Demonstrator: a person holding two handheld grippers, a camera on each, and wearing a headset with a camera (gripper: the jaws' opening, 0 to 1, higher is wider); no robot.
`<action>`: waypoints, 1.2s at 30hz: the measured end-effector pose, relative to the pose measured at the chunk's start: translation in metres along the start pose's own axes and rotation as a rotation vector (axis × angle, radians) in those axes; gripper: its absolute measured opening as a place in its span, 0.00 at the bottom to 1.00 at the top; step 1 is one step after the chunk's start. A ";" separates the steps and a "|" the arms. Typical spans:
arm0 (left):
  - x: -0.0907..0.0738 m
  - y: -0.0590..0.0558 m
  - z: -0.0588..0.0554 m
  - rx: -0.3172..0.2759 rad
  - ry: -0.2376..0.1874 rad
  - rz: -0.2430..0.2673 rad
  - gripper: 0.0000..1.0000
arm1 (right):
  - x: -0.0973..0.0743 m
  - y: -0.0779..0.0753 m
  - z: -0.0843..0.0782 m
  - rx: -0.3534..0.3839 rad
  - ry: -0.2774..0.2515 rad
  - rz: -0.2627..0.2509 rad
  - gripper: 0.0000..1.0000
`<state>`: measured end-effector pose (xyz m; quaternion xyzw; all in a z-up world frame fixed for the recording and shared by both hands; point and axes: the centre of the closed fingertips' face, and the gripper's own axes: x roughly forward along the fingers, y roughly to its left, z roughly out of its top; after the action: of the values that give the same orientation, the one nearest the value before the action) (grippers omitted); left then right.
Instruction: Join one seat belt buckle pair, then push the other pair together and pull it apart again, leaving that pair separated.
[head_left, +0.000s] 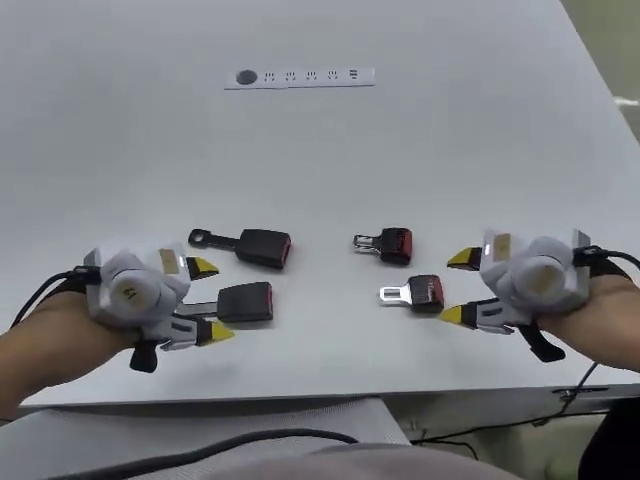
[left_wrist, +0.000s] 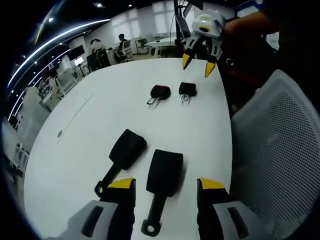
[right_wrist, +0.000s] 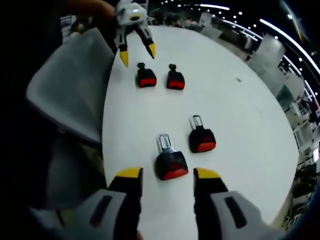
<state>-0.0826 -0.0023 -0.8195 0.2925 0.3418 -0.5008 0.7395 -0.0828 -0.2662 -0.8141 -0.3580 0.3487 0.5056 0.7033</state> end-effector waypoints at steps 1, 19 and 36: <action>0.003 0.001 -0.004 -0.002 0.015 0.004 0.48 | 0.004 0.001 -0.002 -0.008 0.011 0.012 0.41; 0.037 0.000 0.003 0.008 0.033 -0.024 0.36 | 0.040 -0.005 -0.011 -0.023 0.052 0.081 0.40; 0.042 -0.012 -0.004 0.182 0.074 -0.092 0.33 | 0.054 -0.006 -0.016 -0.047 0.063 0.141 0.33</action>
<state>-0.0837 -0.0259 -0.8566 0.3607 0.3349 -0.5520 0.6731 -0.0663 -0.2561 -0.8671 -0.3646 0.3831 0.5504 0.6461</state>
